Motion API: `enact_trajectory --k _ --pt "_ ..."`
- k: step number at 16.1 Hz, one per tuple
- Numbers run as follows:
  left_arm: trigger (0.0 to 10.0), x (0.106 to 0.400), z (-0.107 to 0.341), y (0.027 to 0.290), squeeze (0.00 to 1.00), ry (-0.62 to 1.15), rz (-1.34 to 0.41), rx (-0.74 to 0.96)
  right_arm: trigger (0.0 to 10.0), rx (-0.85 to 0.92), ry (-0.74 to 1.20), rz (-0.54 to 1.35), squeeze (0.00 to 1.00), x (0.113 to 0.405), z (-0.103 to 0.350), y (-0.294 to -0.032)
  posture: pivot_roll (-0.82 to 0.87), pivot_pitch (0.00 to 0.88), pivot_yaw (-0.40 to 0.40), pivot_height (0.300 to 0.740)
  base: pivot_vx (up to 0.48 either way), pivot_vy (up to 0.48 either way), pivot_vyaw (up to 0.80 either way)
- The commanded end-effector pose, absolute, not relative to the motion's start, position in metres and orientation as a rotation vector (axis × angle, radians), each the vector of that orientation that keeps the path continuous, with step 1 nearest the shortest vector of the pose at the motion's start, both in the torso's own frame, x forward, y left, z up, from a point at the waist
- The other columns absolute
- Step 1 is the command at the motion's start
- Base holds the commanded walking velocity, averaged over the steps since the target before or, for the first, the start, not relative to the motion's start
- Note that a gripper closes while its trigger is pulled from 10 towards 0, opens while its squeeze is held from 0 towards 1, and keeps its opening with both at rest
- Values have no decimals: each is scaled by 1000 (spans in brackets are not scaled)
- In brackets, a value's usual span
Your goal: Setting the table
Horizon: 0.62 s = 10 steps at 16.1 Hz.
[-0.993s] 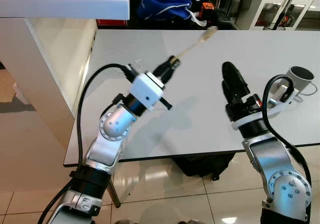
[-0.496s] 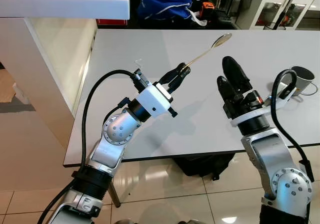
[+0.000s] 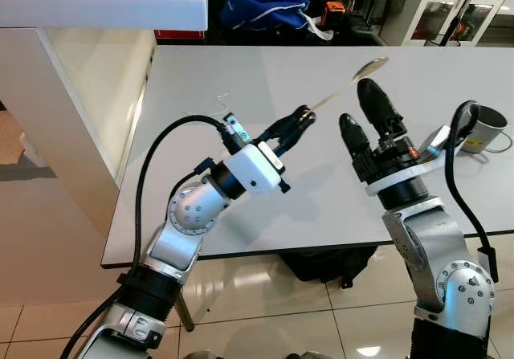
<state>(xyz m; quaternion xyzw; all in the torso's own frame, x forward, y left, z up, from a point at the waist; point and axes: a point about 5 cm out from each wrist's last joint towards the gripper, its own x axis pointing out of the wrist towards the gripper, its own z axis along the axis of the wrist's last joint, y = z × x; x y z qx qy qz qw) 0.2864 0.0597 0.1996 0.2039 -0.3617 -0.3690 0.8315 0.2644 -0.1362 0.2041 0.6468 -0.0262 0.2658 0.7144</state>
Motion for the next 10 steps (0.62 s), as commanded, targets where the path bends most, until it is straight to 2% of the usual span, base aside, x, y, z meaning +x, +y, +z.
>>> enact_trajectory --k 1,6,7,8,10 --pt "10000 281 211 53 0 -837 -812 440 10000 1451 -44 603 0 266 206 -135 18 13 -32 740 0 0 0" --pt "10000 273 215 49 0 -867 -851 403 10000 1502 -35 610 0 269 206 -135 25 0 -40 740 0 0 0" --pt "10000 270 213 48 0 -864 -871 396 4039 1511 -40 606 0 269 206 -136 25 0 -41 740 0 0 0" --pt "10000 269 212 48 0 -859 -884 396 39 1511 -42 598 0 270 205 -137 25 0 -42 740 0 0 0" --pt "10000 268 211 48 0 -854 -891 396 0 1520 -46 595 0 271 205 -138 24 0 -42 740 0 0 0"
